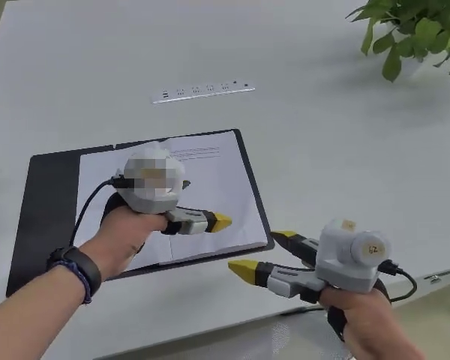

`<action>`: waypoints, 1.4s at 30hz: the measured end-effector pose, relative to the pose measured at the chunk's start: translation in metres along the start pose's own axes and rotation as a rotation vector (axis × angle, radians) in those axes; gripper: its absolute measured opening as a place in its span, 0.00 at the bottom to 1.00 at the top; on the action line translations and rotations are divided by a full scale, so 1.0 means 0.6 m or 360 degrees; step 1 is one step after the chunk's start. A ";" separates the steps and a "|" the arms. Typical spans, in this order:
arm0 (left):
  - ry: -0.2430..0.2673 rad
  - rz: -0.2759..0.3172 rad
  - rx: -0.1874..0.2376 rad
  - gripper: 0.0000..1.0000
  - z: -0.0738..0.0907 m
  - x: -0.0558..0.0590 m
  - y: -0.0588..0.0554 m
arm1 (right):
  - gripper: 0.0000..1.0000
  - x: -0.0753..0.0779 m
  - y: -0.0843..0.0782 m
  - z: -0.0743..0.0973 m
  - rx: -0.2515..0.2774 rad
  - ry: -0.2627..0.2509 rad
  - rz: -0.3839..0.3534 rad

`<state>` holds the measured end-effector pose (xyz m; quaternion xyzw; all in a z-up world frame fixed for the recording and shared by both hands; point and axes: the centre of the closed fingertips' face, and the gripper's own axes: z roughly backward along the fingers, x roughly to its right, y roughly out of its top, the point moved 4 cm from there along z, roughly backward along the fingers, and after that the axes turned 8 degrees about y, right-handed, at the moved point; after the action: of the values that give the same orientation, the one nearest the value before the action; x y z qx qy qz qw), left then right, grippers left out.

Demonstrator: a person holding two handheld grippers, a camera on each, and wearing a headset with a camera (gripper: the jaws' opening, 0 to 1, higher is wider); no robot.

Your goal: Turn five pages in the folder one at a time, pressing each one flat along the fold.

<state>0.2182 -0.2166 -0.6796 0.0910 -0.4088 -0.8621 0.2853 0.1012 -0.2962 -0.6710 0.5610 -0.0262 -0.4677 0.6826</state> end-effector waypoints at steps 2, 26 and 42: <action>-0.0003 -0.0026 -0.0014 0.72 -0.013 0.006 -0.001 | 0.69 0.001 0.000 0.000 -0.0003 0.0007 -0.0005; -0.0048 -0.0215 -0.0234 0.70 -0.130 0.055 -0.047 | 0.70 0.027 -0.005 0.029 -0.0051 0.0008 -0.0056; -0.0010 -0.0333 -0.0188 0.65 -0.133 0.047 -0.061 | 0.69 0.049 -0.008 0.017 -0.0089 0.0030 -0.0062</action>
<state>0.2110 -0.2663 -0.7566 0.1135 -0.3464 -0.9100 0.1974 0.1092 -0.3231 -0.6854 0.5464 0.0041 -0.4760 0.6890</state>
